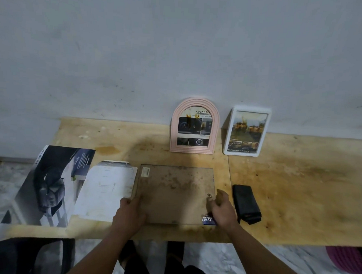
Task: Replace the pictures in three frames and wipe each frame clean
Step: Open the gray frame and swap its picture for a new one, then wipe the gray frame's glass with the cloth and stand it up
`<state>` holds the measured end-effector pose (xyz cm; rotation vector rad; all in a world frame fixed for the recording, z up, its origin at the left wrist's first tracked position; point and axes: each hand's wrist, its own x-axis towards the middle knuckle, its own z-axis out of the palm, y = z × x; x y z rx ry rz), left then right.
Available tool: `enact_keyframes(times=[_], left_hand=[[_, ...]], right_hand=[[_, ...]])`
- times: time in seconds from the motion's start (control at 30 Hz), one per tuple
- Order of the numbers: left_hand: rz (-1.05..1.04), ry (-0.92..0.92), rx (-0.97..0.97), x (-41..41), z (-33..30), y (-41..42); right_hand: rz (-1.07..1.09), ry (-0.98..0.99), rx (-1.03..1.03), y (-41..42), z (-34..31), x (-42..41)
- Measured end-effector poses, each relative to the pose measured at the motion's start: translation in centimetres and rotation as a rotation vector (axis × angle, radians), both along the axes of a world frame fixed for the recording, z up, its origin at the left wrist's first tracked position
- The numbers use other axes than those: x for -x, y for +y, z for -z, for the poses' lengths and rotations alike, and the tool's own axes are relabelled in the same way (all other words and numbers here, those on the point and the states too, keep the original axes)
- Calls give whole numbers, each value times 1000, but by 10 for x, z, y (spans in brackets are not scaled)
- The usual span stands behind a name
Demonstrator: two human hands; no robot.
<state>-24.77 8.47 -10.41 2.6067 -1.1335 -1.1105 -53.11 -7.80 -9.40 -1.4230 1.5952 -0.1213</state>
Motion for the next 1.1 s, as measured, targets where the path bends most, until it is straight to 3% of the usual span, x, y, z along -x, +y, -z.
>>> enact_keyframes(times=[0.17,0.37,0.5,0.63,0.73,0.9,1.03,1.1], left_hand=[[-47,115,98,-1,-21,-1],[-364,427,346,-32,-76,-21],[-244,452,402,-53,-112,-35],[-287,578,476,-66,-132,-51],[-396,622,544,-61,-135,-61],[-669,994,448,-29,-105,-53],[-739,929,403,-5,-74,-46],[-765,898,368,2,-64,-47]], right_hand=[[-2,-165,-24,-14,-21,14],[154,-335,-168,-55,-48,21],[114,-499,-269,-82,-82,18],[69,-585,-355,-105,-102,21],[63,-575,-362,-111,-103,20],[193,-572,-377,-103,-86,20],[266,-448,-334,-87,-74,30],[318,-294,-161,-85,-62,44]])
